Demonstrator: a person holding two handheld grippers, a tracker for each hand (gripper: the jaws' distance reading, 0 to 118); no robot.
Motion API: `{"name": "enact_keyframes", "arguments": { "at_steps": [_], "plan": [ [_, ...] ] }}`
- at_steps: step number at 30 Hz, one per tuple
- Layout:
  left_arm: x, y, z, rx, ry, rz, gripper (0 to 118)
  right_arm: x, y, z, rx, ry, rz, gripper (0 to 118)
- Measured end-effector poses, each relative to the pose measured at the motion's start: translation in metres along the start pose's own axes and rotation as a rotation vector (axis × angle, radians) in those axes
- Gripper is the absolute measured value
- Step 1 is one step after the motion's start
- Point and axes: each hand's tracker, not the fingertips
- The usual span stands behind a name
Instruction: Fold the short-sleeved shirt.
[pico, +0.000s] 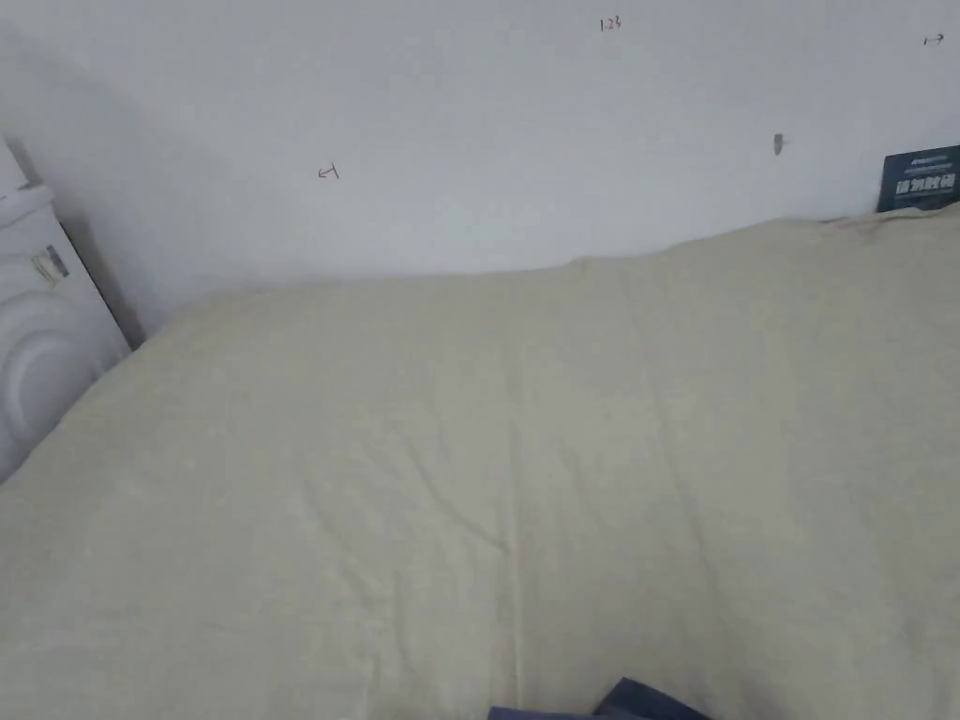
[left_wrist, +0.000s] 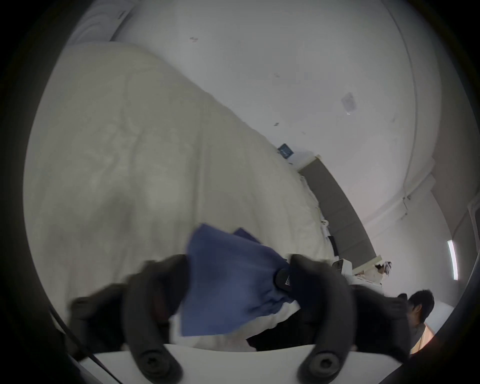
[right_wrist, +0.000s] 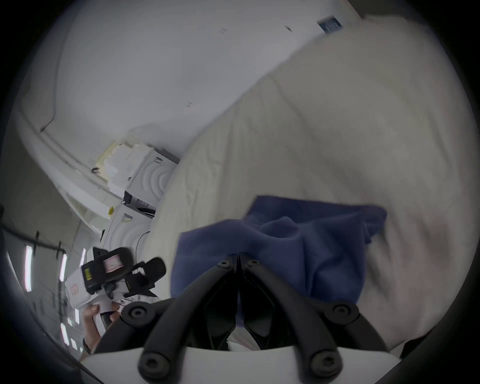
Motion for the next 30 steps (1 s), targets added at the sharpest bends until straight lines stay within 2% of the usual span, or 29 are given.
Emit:
{"name": "enact_keyframes", "arguments": {
  "at_steps": [1,2,3,4,8,11,13,15,16,17,18,20,23,27,30],
  "plan": [
    [-0.009,0.001,-0.004,-0.024,0.0,0.007,109,0.011,-0.001,-0.001,-0.002,0.021,-0.043,1],
    [-0.022,0.004,-0.01,-0.039,-0.02,0.015,109,0.019,-0.003,0.004,0.038,0.084,-0.088,1],
    [-0.029,0.004,-0.016,-0.059,-0.027,0.044,109,0.025,-0.004,0.009,0.046,0.091,-0.101,1],
    [-0.034,0.005,-0.023,-0.084,-0.029,0.067,109,0.027,-0.005,0.01,0.039,0.063,-0.088,1],
    [-0.035,0.001,-0.06,-0.167,-0.062,0.101,109,0.028,-0.007,0.012,0.043,0.076,-0.099,1],
    [-0.018,0.001,-0.08,-0.17,-0.123,0.03,108,0.026,-0.008,0.011,0.042,0.074,-0.085,1],
    [-0.009,0.005,-0.097,-0.278,-0.129,0.045,108,0.027,-0.007,0.011,0.04,0.078,-0.096,1],
    [0.009,0.004,-0.106,-0.34,-0.083,-0.034,98,0.027,-0.007,0.011,0.038,0.079,-0.09,1],
    [0.018,0.004,-0.108,-0.351,0.019,-0.143,90,0.027,-0.006,0.011,0.037,0.077,-0.085,1],
    [0.023,0.006,-0.104,-0.347,0.05,-0.217,73,0.027,-0.006,0.011,0.032,0.076,-0.082,1],
    [0.022,0.008,-0.1,-0.36,0.002,-0.206,67,0.025,-0.004,0.012,0.019,0.085,-0.077,1],
    [0.013,0.018,-0.088,-0.333,-0.031,-0.083,53,0.014,-0.002,0.018,0.019,0.063,-0.05,1],
    [-0.01,0.035,-0.061,-0.285,-0.108,0.014,48,-0.008,0.001,0.034,0.061,0.058,0.017,1],
    [-0.055,0.082,0.008,-0.134,-0.079,0.074,46,-0.019,0.004,0.047,0.067,0.055,0.031,1],
    [-0.108,0.132,0.069,-0.017,-0.005,0.119,46,-0.017,0.002,0.049,0.064,0.042,0.003,1]
  ]
}}
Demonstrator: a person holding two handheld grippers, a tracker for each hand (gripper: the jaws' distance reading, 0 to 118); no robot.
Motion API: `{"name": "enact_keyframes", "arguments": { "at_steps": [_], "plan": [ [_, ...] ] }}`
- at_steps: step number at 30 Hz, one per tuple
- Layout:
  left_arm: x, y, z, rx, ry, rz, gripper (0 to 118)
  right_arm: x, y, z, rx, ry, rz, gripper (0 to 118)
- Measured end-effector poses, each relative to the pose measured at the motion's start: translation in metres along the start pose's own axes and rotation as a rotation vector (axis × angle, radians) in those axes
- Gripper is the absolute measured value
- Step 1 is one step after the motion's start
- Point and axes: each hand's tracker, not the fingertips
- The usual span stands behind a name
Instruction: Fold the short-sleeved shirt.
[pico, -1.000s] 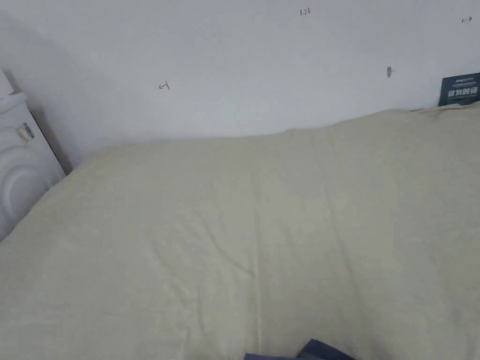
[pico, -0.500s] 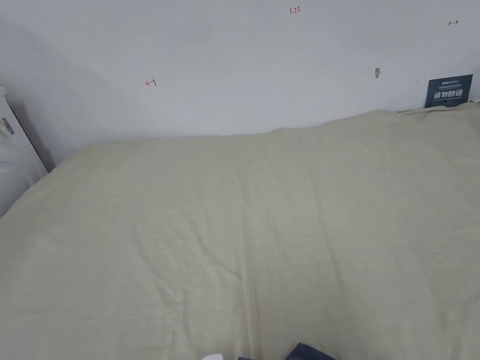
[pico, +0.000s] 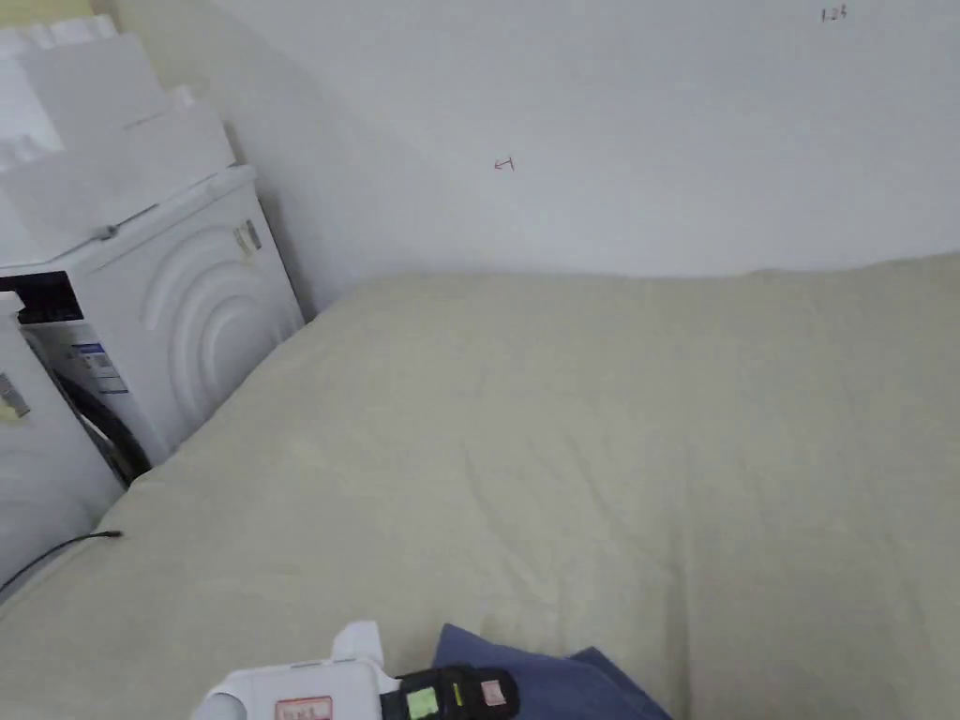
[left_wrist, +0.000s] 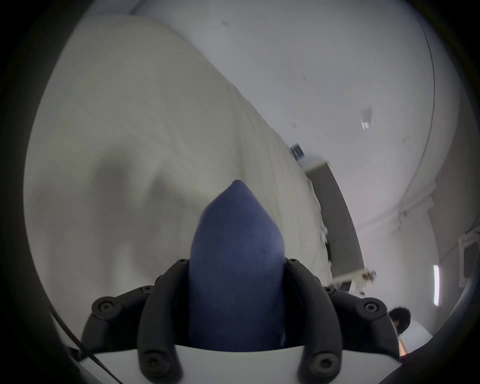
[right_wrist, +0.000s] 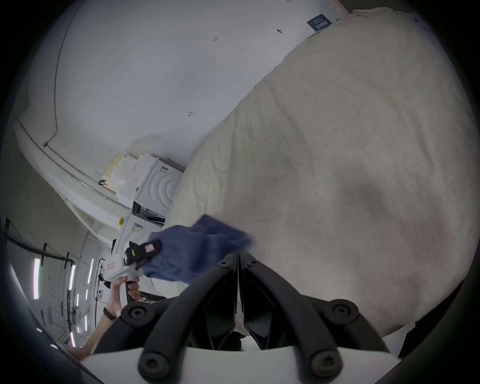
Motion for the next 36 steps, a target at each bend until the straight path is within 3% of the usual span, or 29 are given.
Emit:
{"name": "enact_keyframes", "arguments": {
  "at_steps": [5,7,9,13,15,17,19,21,27,28,31,33,36],
  "plan": [
    [-0.064,0.084,0.07,0.07,0.187,0.014,46,0.005,-0.008,-0.008,-0.039,-0.069,-0.009,1],
    [-0.093,0.106,0.081,0.06,0.189,0.086,46,0.005,-0.01,-0.013,-0.047,-0.089,-0.023,1],
    [-0.07,0.097,0.075,0.051,0.231,0.103,48,0.003,-0.011,-0.018,-0.057,-0.096,-0.03,1],
    [-0.125,0.108,0.07,0.036,0.345,0.136,61,-0.001,-0.008,-0.024,-0.073,-0.129,-0.026,1],
    [-0.132,0.102,0.084,0.05,0.439,0.127,83,-0.007,-0.005,-0.021,-0.075,-0.139,0.007,1],
    [-0.119,0.093,0.113,0.041,0.496,0.104,96,-0.013,0.0,-0.015,-0.067,-0.121,0.037,1],
    [-0.106,0.088,0.145,0.072,0.616,0.087,96,-0.014,0.005,-0.01,-0.052,-0.111,0.052,1],
    [-0.081,0.082,0.175,0.133,0.659,0.058,95,-0.016,0.01,-0.005,-0.035,-0.104,0.076,1],
    [0.07,0.025,0.185,0.296,0.473,-0.283,92,-0.043,0.026,0.015,0.047,-0.136,0.276,1],
    [0.063,0.027,0.186,0.317,0.43,-0.337,89,-0.05,0.028,0.02,0.06,-0.134,0.294,1],
    [0.122,-0.004,0.144,0.379,0.335,-0.458,71,-0.069,0.035,0.036,0.123,-0.115,0.354,1],
    [0.157,-0.03,0.109,0.422,0.311,-0.535,52,-0.082,0.039,0.047,0.165,-0.138,0.429,1],
    [0.193,-0.066,0.059,0.405,0.289,-0.643,32,-0.102,0.043,0.06,0.245,-0.202,0.552,1]
  ]
}}
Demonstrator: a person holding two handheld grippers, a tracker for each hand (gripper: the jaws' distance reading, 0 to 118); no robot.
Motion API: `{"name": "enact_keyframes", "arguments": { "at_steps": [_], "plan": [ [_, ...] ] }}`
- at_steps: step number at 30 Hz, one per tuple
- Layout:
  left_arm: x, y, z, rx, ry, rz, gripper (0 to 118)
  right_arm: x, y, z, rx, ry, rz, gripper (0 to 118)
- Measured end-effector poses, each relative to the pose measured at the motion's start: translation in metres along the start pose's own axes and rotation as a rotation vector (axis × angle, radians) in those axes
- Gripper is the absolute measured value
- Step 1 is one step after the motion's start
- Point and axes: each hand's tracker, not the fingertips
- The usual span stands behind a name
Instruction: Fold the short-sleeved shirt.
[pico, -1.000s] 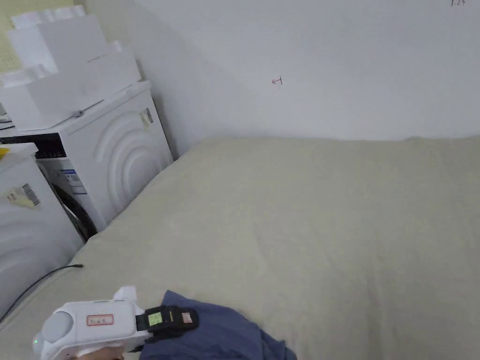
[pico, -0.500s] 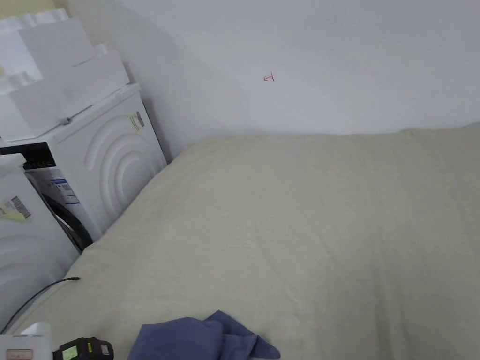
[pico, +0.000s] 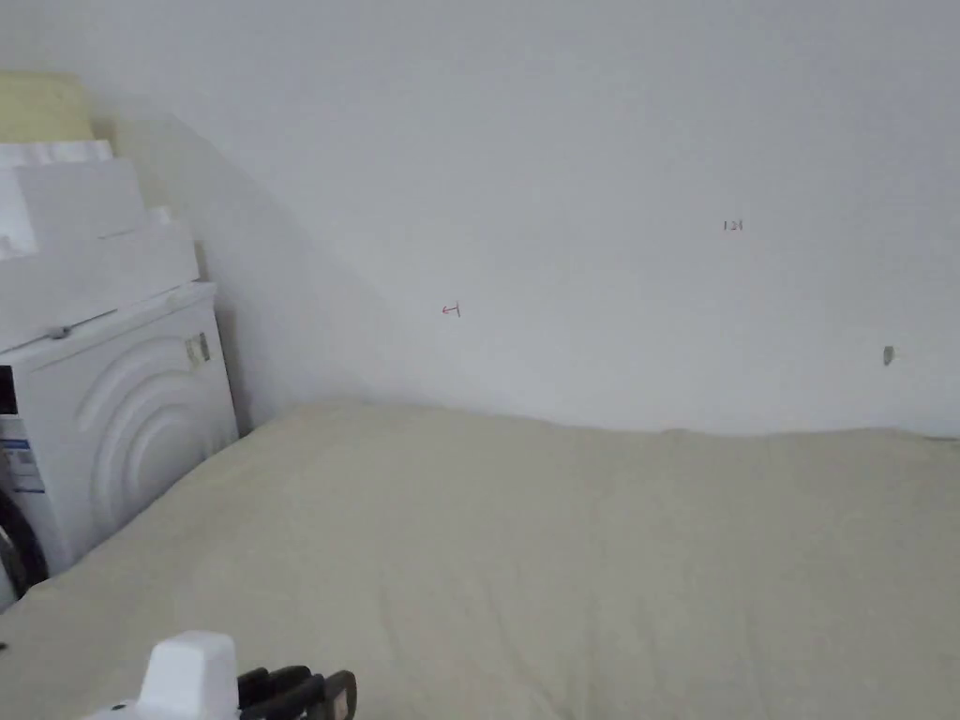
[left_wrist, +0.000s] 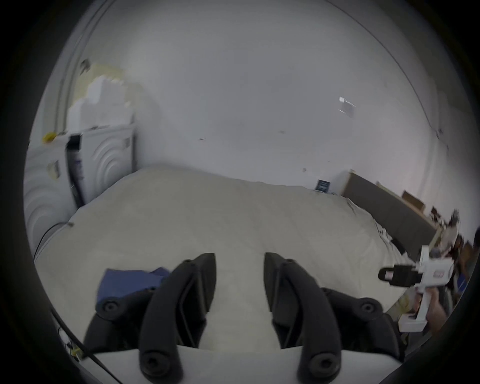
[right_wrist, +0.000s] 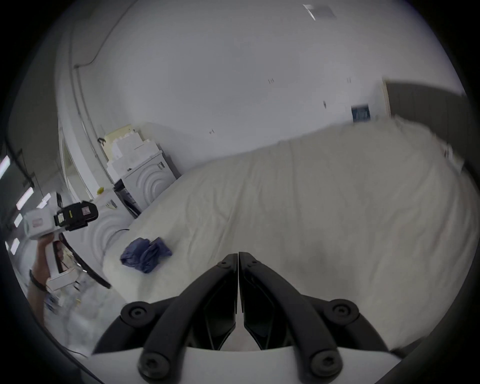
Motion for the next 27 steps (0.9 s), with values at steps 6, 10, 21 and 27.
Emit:
{"name": "enact_keyframes", "arguments": {
  "at_steps": [6,10,21,27],
  "plan": [
    [0.079,-0.024,-0.01,0.075,-0.024,-0.094,8,-0.012,0.018,0.029,0.125,-0.112,0.088,1],
    [0.1,-0.031,-0.004,0.093,0.019,-0.142,5,-0.013,0.017,0.039,0.151,-0.178,0.137,1],
    [0.103,-0.028,-0.003,0.071,0.024,-0.152,4,-0.014,0.018,0.039,0.141,-0.183,0.136,1],
    [0.105,-0.027,-0.004,0.075,0.041,-0.151,4,-0.017,0.02,0.036,0.14,-0.19,0.158,1]
  ]
}}
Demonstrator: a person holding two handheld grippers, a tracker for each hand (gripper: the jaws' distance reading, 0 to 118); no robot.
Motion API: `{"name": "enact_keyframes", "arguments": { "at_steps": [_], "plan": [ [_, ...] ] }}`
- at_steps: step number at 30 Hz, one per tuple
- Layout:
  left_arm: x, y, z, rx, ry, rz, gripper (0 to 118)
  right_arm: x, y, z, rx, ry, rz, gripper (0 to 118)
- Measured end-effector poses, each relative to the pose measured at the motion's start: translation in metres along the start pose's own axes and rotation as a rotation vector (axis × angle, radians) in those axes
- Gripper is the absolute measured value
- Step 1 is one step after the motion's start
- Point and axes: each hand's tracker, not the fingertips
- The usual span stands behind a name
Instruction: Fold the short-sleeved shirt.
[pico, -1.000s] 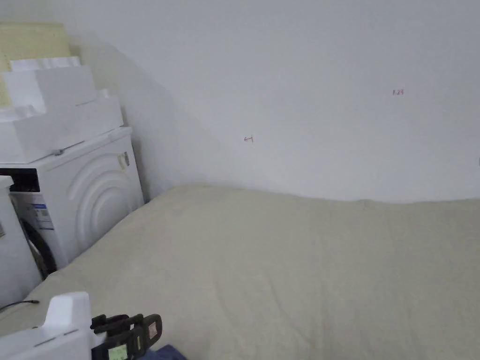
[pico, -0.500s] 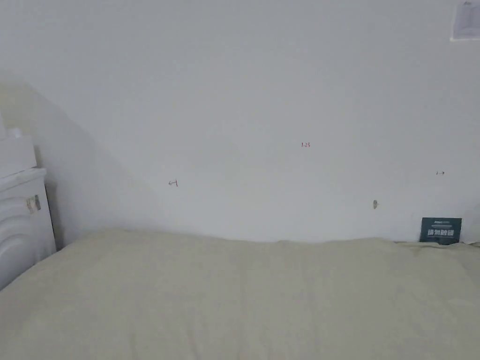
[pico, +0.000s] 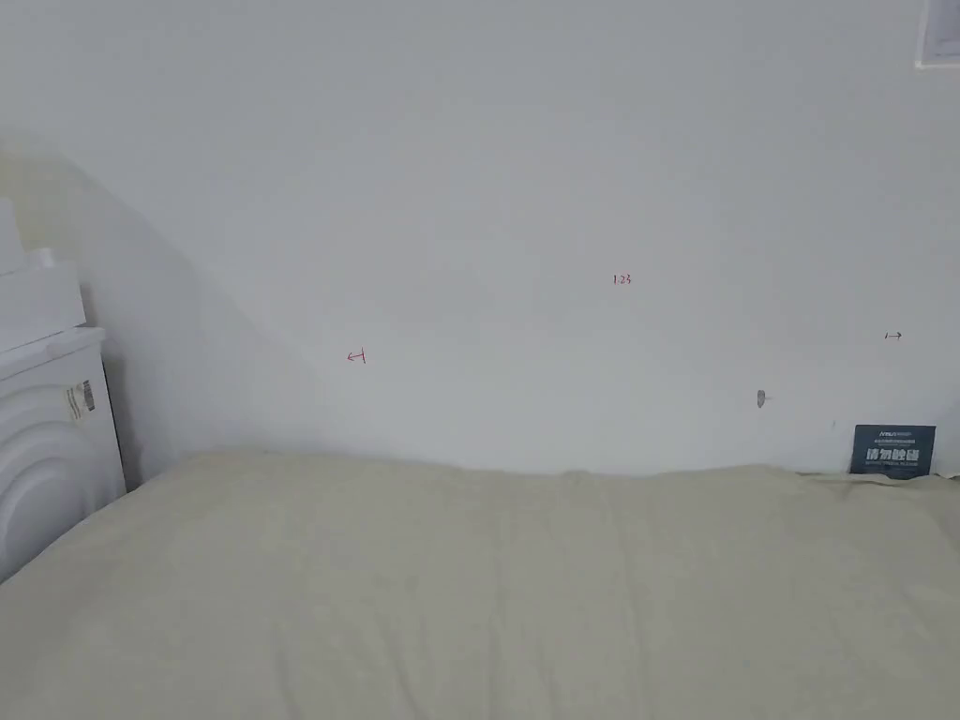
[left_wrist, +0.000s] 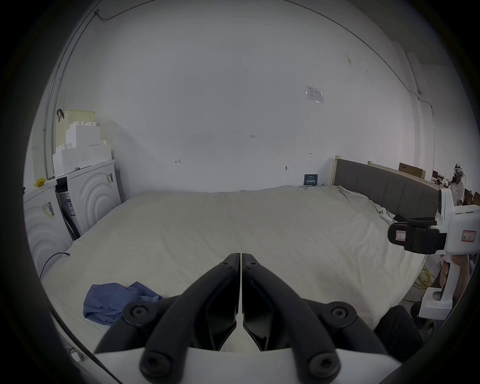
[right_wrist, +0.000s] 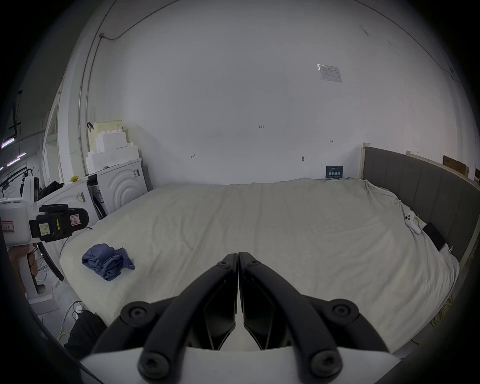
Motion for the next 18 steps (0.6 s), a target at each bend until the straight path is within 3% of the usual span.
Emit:
{"name": "enact_keyframes", "arguments": {
  "at_steps": [4,6,8,10,11,12,13,15,18],
  "plan": [
    [0.001,0.001,-0.002,-0.005,0.029,-0.025,5,-0.002,0.002,-0.002,-0.003,-0.007,0.014,3],
    [0.0,0.001,-0.003,-0.008,0.03,-0.02,11,-0.003,0.005,-0.003,0.003,-0.007,0.017,10],
    [0.0,0.003,-0.004,-0.01,0.035,-0.015,36,-0.005,0.009,-0.004,0.018,-0.025,0.021,35],
    [-0.001,0.005,-0.003,-0.004,0.053,-0.019,50,-0.005,0.012,-0.004,0.031,-0.032,0.023,42],
    [-0.002,0.006,-0.003,-0.007,0.05,-0.02,69,-0.006,0.013,-0.004,0.032,-0.032,0.023,64],
    [-0.002,0.007,-0.003,-0.011,0.049,-0.013,80,-0.006,0.013,-0.004,0.034,-0.035,0.022,73],
    [-0.003,0.007,-0.002,-0.008,0.05,-0.004,87,-0.007,0.014,-0.003,0.036,-0.037,0.022,77],
    [-0.002,0.008,0.0,-0.003,0.048,0.008,91,-0.01,0.012,-0.004,0.041,-0.035,0.028,85],
    [0.002,0.008,-0.001,-0.02,0.046,-0.003,113,-0.015,0.01,-0.005,0.02,-0.022,0.066,104]
  ]
}}
